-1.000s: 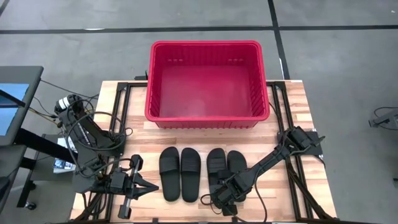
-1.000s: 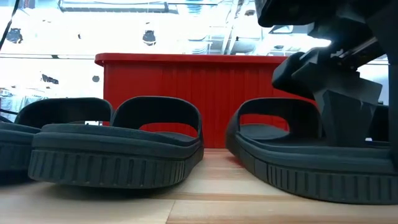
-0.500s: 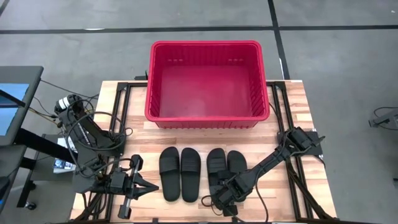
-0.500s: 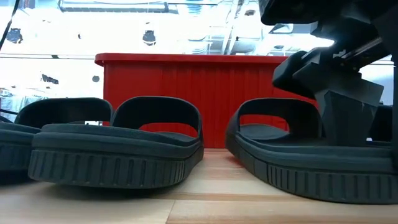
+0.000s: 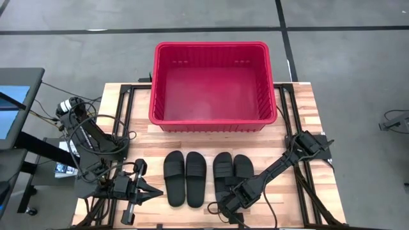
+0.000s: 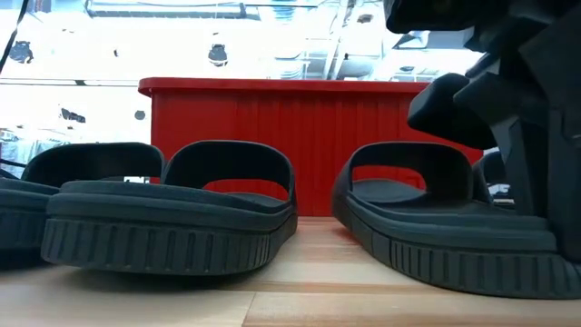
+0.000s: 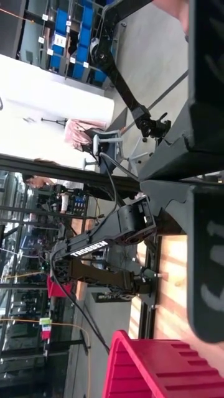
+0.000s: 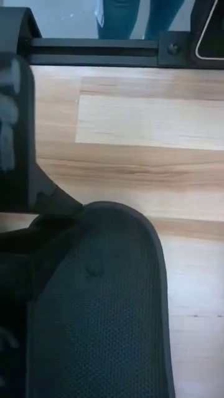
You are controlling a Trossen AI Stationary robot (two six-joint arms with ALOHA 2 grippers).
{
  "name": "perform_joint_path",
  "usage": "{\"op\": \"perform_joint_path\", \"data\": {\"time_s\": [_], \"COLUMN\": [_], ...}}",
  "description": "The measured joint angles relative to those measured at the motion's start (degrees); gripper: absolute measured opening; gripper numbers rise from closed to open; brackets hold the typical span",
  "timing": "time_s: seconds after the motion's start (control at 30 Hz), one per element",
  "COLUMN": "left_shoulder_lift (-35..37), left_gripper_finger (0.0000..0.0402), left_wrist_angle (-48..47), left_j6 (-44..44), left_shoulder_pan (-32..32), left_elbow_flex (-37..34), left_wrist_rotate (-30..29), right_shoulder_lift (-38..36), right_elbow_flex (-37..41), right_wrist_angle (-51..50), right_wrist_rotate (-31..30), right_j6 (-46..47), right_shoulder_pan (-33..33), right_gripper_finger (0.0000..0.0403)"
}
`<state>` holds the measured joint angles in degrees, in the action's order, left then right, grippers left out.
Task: Pick and place slides into bin
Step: Put the black slide into the red organizer bin
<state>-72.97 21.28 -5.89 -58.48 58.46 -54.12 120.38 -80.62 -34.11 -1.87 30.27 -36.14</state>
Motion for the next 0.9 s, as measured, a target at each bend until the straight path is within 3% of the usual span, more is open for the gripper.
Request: {"op": "perform_joint_path", "data": {"time_s": [0.73, 0.9], "left_shoulder_lift": [-0.02, -0.02], "left_gripper_finger": [0.0, 0.0], "left_wrist_angle": [0.0, 0.0], "left_j6": [-0.99, -1.01], "left_shoulder_pan": [0.02, 0.02], "left_elbow_flex": [0.0, 0.0], "left_wrist_rotate": [-0.06, -0.18], "right_shoulder_lift": [-14.28, -16.39], "right_elbow_flex": [0.32, -4.11], "right_wrist_angle": [-13.66, -15.25], "right_wrist_rotate": [-3.11, -4.76], "right_j6": [4.01, 2.25], "right_shoulder_pan": [-0.59, -0.59], "right_gripper_finger": [0.0, 0.0]}}
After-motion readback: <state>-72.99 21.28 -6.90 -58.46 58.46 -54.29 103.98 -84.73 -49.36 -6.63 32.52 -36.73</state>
